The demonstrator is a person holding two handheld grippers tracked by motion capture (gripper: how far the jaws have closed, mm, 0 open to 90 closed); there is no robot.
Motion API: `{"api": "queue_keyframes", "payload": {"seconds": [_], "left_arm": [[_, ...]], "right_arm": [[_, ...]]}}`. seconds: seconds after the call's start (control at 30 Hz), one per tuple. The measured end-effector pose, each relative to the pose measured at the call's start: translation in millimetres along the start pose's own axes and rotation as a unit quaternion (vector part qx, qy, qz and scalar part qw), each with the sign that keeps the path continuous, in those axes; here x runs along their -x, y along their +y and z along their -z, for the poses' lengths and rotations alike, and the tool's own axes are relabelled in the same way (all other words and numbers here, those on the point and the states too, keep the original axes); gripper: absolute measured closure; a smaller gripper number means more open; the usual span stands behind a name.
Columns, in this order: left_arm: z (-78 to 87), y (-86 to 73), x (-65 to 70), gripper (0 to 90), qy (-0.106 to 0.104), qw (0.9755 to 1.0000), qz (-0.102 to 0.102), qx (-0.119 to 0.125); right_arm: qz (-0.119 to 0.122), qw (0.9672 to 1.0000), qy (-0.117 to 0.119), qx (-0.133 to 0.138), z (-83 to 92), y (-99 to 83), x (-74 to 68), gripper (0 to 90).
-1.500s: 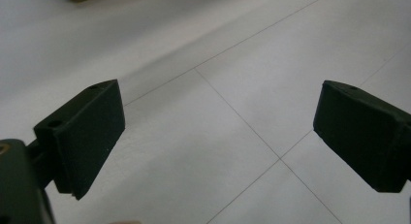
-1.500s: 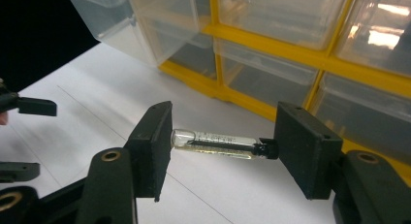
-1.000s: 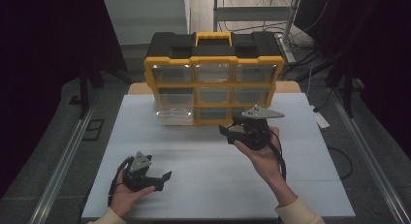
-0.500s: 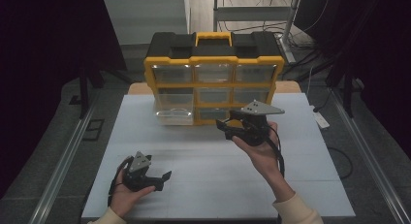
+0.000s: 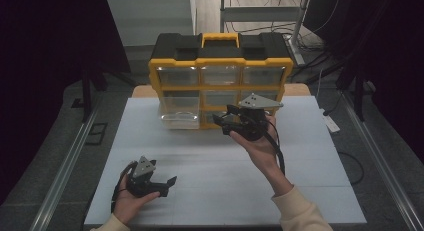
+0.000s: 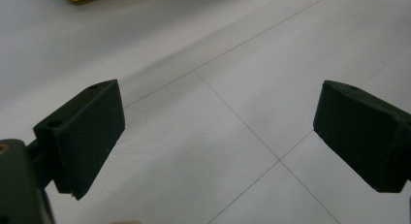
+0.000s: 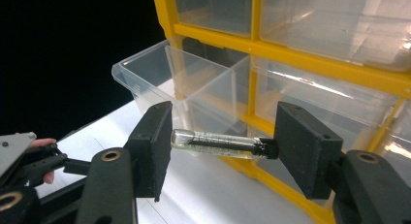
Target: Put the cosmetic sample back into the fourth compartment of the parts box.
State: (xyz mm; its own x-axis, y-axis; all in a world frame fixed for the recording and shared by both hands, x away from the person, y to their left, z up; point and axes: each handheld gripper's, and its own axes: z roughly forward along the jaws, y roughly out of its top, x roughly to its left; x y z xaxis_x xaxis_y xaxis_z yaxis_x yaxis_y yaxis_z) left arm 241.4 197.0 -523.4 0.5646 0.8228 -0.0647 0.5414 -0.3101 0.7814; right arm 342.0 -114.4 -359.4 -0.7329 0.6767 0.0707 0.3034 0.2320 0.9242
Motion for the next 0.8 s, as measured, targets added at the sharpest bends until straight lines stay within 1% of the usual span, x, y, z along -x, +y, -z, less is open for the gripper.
{"api": "queue_keyframes", "payload": {"seconds": [0.07,0.23,0.27,0.43,0.53,0.63,0.8], "left_arm": [[0.0,-0.1,-0.2,5.2,0.000,1.0000,0.001,0.001],[-0.1,-0.3,-0.8,5.2,0.000,1.0000,0.002,0.001],[0.0,-0.3,-0.8,5.2,0.000,1.0000,0.002,0.000],[-0.2,-0.4,-0.8,5.2,0.000,1.0000,0.001,0.000],[-0.3,-0.4,-0.8,5.3,0.000,1.0000,0.002,0.000],[-0.3,-0.3,-0.7,5.2,-0.001,1.0000,0.002,0.000],[0.0,-0.3,-0.8,5.2,0.000,1.0000,0.002,0.001]], "right_arm": [[0.004,1.0000,0.000,0.001,-2.1,2.4,-1.8,41.0],[0.006,1.0000,0.003,0.001,-9.5,7.2,-5.2,41.0],[0.005,1.0000,0.007,0.002,-10.8,8.1,-5.9,41.0],[0.010,0.9999,0.008,0.001,-17.2,12.2,-9.4,41.0],[0.009,0.9999,0.009,0.000,-20.8,14.6,-11.0,41.0],[0.007,0.9999,0.015,0.002,-22.9,15.7,-11.4,41.0],[0.007,0.9998,0.021,0.000,-32.5,17.8,-15.2,41.0]]}}
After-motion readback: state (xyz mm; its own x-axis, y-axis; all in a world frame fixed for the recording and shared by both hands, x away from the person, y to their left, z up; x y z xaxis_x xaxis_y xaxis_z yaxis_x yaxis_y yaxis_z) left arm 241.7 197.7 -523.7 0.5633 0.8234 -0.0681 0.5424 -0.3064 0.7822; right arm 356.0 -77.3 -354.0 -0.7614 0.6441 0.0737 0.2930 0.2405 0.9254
